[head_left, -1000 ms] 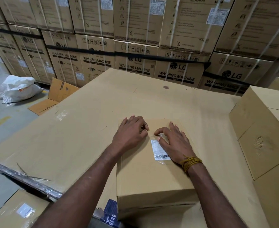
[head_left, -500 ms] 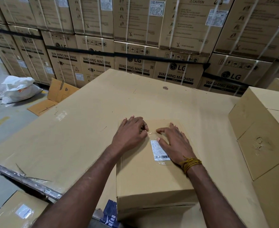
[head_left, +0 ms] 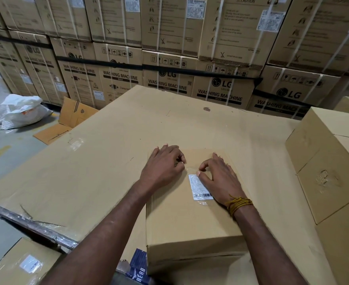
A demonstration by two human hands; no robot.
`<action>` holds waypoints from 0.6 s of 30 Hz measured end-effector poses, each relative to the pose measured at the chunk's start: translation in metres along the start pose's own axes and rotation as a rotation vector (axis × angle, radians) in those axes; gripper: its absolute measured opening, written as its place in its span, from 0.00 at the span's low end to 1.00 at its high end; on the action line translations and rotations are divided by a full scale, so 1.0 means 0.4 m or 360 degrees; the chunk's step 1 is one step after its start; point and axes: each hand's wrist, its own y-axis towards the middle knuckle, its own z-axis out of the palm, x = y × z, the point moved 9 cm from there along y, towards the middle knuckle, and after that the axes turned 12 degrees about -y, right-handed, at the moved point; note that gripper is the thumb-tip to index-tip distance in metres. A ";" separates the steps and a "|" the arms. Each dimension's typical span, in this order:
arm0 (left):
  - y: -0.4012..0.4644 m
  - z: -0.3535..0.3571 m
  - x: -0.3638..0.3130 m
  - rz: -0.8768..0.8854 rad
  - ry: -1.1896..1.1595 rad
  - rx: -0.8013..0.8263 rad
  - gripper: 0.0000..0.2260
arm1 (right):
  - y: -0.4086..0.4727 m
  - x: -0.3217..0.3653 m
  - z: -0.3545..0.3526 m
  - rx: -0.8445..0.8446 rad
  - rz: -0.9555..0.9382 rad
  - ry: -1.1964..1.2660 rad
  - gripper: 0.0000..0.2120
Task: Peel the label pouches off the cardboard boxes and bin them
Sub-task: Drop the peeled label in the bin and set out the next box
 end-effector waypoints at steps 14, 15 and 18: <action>-0.001 0.001 -0.002 0.0015 0.0020 0.0003 0.06 | 0.003 -0.004 0.003 -0.0024 -0.0009 -0.0056 0.16; -0.001 0.001 -0.002 0.0012 0.0019 0.0005 0.06 | 0.003 -0.004 0.003 -0.0024 -0.0001 -0.0041 0.14; -0.001 0.000 -0.001 0.0009 0.0015 0.0003 0.06 | 0.001 -0.003 -0.004 -0.0070 -0.0007 -0.0007 0.10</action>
